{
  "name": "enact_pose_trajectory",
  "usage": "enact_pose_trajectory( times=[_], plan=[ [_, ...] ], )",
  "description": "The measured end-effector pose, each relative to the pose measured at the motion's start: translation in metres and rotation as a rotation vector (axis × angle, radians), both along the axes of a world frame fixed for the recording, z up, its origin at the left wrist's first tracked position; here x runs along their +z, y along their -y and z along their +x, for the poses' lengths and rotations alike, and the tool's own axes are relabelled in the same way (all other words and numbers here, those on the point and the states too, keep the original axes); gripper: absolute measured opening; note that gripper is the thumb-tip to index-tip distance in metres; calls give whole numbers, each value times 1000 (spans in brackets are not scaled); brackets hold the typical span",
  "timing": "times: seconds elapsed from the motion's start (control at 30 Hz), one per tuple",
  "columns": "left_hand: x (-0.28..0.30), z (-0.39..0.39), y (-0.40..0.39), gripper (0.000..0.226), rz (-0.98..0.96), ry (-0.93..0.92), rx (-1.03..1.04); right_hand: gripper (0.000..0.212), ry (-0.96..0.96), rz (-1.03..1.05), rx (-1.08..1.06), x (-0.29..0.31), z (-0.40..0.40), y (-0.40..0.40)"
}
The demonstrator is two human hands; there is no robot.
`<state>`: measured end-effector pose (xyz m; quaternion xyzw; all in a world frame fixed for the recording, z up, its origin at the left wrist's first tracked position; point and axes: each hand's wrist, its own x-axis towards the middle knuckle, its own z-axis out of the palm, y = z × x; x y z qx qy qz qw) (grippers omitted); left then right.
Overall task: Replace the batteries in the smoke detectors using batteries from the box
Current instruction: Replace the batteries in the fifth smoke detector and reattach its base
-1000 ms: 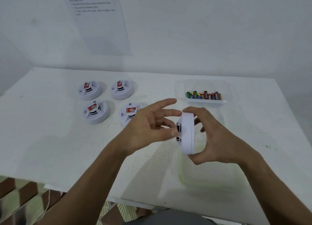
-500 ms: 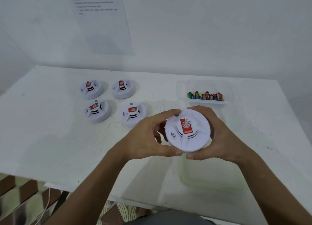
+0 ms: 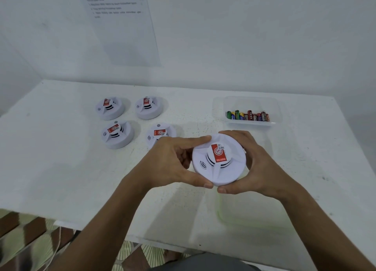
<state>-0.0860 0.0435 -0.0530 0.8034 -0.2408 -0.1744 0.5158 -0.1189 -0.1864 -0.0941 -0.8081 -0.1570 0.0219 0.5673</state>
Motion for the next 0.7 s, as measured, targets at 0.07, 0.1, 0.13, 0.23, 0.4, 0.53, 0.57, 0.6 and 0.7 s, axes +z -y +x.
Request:
enact_pose_trajectory(
  times=[0.07,0.1,0.13,0.23,0.4,0.53,0.57,0.6,0.7],
  plan=[
    [0,0,0,82,-9,-2,-14,105,-11,12,-1,0,0,-1],
    [0,0,0,82,-11,-1,-19,105,-13,15,1,0,0,-1],
    [0,0,0,82,-13,-3,-20,105,-14,15,1,0,0,-1],
    [0,1,0,82,-22,-6,-24,105,-24,20,-1,0,-1,-1],
    [-2,2,-1,81,-33,-7,-25,104,-29,20,-4,1,-1,-2],
    [-2,2,-1,81,-30,5,-28,103,-30,21,-3,2,-1,-2],
    [-2,3,-1,81,-28,5,-25,103,-29,19,-3,2,-1,-2],
    [-2,3,-1,81,-28,2,-22,103,-29,20,-5,2,-1,-2],
    [-3,4,-2,81,-24,10,-19,104,-31,21,-10,2,-1,-2]
  ],
)
